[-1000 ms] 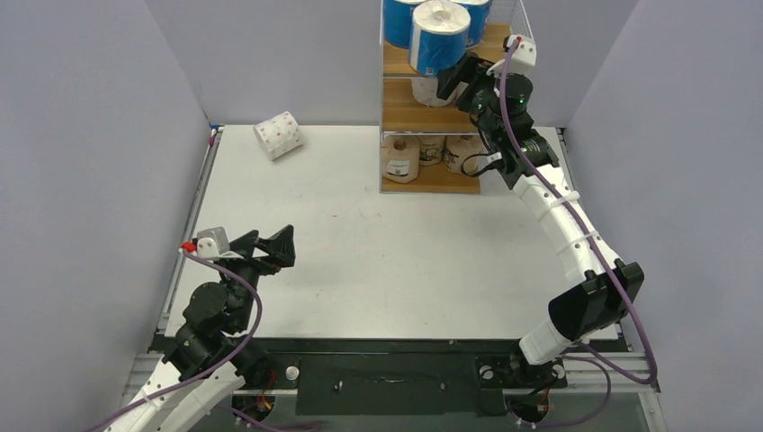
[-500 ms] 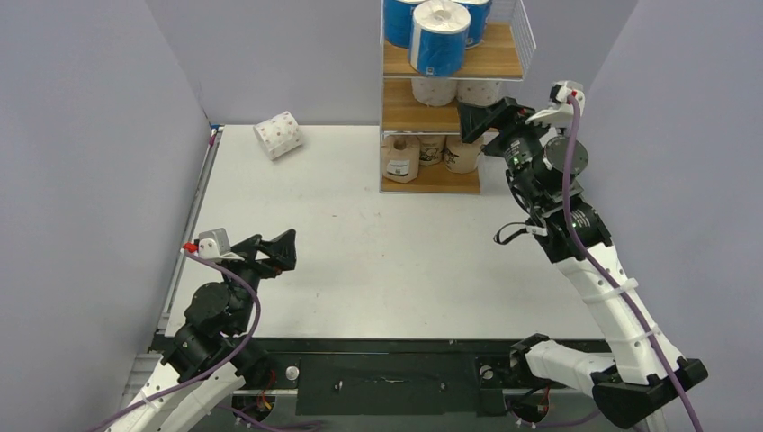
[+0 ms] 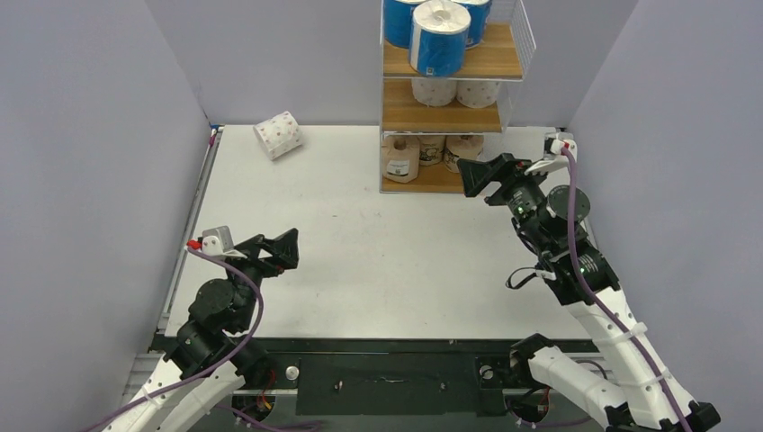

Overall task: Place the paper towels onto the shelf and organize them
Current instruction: Pick up the paper towel from the center of the board.

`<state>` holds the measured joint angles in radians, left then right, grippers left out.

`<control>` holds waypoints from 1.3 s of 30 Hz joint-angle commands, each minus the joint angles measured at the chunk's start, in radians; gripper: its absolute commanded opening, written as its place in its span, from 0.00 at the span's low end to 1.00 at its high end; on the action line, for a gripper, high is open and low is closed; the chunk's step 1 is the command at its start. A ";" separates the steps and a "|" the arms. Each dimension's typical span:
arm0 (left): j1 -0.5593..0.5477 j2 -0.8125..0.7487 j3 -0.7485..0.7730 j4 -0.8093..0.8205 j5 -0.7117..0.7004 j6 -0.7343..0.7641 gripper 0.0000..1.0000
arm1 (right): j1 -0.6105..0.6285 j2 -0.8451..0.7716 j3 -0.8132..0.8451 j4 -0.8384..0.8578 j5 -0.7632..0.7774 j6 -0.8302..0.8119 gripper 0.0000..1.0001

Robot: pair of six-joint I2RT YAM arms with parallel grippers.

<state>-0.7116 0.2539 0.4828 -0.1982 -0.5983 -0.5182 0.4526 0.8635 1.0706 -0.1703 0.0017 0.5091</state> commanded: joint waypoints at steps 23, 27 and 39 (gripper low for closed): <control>0.139 0.384 0.149 -0.012 0.019 -0.274 0.96 | 0.002 -0.312 -0.596 0.159 0.150 0.240 0.80; 0.374 0.515 0.190 0.052 0.210 -0.347 0.96 | 0.000 -0.266 -0.638 0.161 0.158 0.258 0.80; 0.732 1.181 0.496 0.274 0.526 -0.541 0.96 | -0.003 -0.218 -0.636 0.128 0.113 0.226 0.80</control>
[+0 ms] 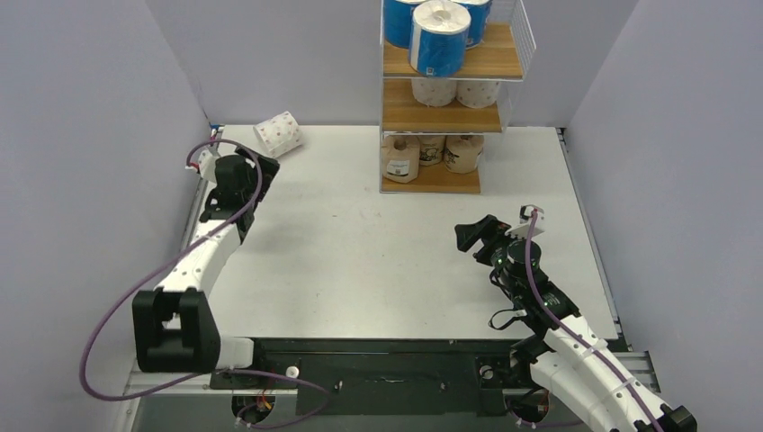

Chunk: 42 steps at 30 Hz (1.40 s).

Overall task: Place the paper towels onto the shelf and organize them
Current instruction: Pick up the paper towel from the center of the board.

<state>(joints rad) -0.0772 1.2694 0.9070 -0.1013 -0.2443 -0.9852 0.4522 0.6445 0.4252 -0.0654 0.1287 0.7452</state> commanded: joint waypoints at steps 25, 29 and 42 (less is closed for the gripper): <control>0.283 0.917 0.637 0.581 0.543 0.144 0.97 | -0.040 -0.076 -0.091 0.025 -0.048 -0.081 0.79; 0.283 0.976 0.738 0.516 0.582 0.209 0.97 | -0.042 -0.083 -0.099 0.022 -0.045 -0.084 0.79; 0.266 1.075 0.859 0.440 0.575 0.239 0.96 | -0.052 -0.062 -0.101 0.032 -0.029 -0.092 0.79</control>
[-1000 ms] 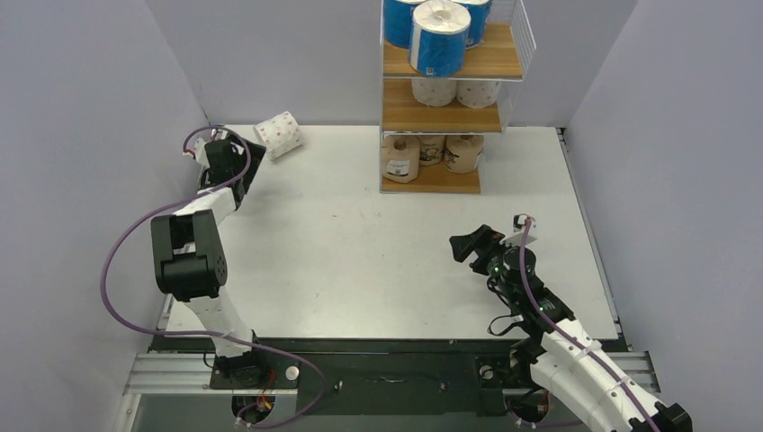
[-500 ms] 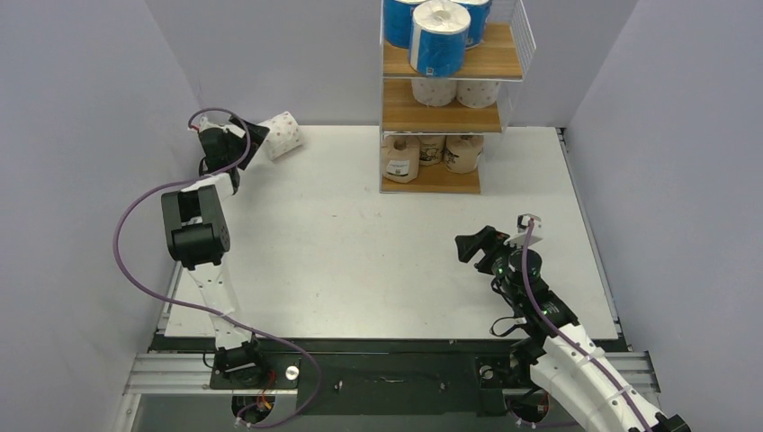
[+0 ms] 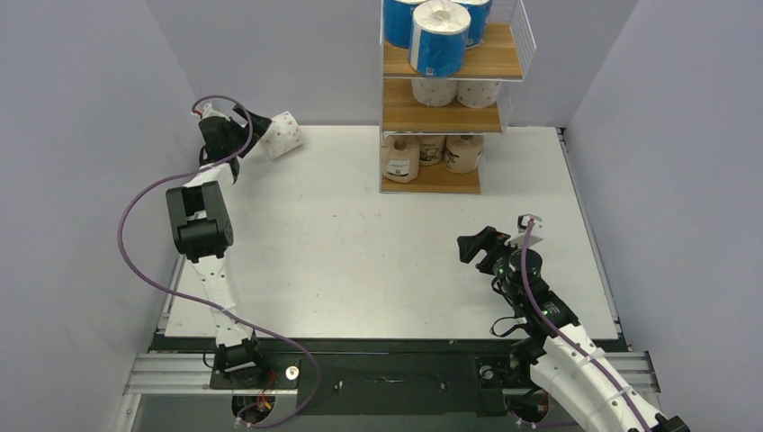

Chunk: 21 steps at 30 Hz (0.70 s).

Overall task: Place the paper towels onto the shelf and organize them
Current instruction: Pick up the paper towel from the center of the board.

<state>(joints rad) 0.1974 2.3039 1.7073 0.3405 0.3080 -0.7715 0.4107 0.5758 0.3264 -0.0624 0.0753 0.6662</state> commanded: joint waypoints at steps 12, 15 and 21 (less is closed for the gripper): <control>-0.018 0.103 0.090 0.047 0.071 -0.030 0.97 | -0.029 0.028 0.000 0.032 0.019 -0.013 0.79; -0.018 0.111 0.098 0.067 0.085 -0.042 0.91 | -0.032 0.030 0.000 0.034 0.019 -0.013 0.79; -0.015 0.089 0.064 0.082 0.057 -0.031 0.93 | -0.034 0.029 0.000 0.035 0.016 -0.013 0.79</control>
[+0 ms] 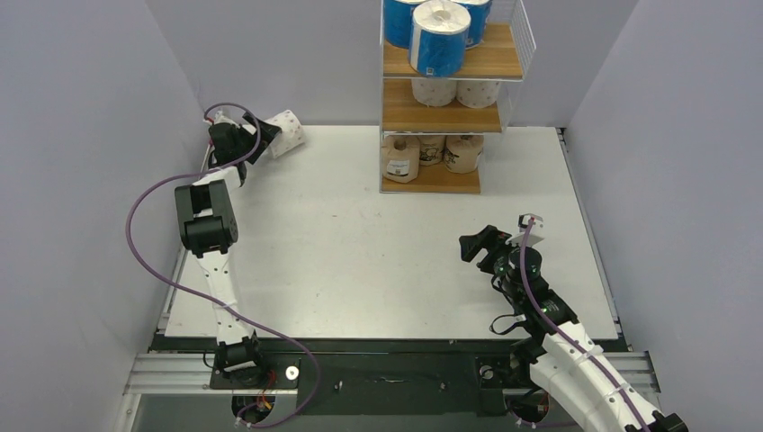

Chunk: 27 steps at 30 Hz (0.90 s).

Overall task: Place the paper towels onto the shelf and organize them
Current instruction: Pick up the paper towel from the center of the board.

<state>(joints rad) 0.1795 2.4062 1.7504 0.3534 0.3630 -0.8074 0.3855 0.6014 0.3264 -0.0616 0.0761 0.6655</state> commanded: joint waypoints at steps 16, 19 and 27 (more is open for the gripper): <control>0.001 -0.051 0.029 0.086 -0.012 0.051 0.97 | -0.014 0.010 -0.001 0.041 0.007 -0.014 0.79; -0.001 -0.043 0.021 0.117 0.004 0.029 0.89 | -0.014 0.014 -0.001 0.040 0.008 -0.014 0.79; 0.001 -0.040 -0.001 0.181 0.032 0.002 0.72 | -0.016 0.022 -0.003 0.046 0.005 -0.013 0.79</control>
<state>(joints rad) 0.1783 2.4058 1.7470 0.4416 0.3603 -0.7933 0.3782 0.6140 0.3264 -0.0608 0.0753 0.6655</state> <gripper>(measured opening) 0.768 0.790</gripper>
